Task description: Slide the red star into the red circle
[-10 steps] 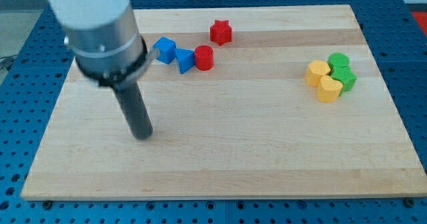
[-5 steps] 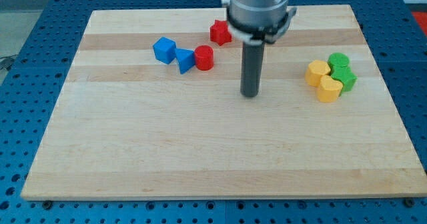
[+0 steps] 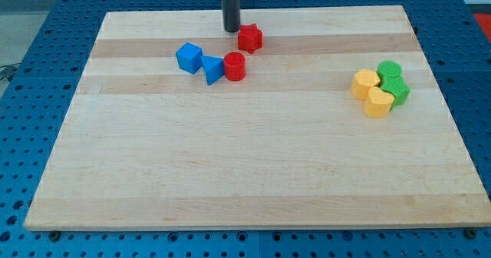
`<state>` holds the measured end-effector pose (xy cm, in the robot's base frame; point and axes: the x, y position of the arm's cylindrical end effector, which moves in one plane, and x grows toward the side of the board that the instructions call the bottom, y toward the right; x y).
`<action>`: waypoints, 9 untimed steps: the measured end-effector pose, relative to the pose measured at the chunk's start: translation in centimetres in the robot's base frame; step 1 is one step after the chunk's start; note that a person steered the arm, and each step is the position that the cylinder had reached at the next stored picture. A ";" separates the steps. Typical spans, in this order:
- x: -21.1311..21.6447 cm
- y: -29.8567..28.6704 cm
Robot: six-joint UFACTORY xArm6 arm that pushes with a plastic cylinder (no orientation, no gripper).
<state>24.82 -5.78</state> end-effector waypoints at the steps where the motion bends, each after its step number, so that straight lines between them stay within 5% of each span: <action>1: 1.6 -2.0; 3: -3.2 5.5; 6: -2.3 7.9; 9: 7.0 1.6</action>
<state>31.83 -4.20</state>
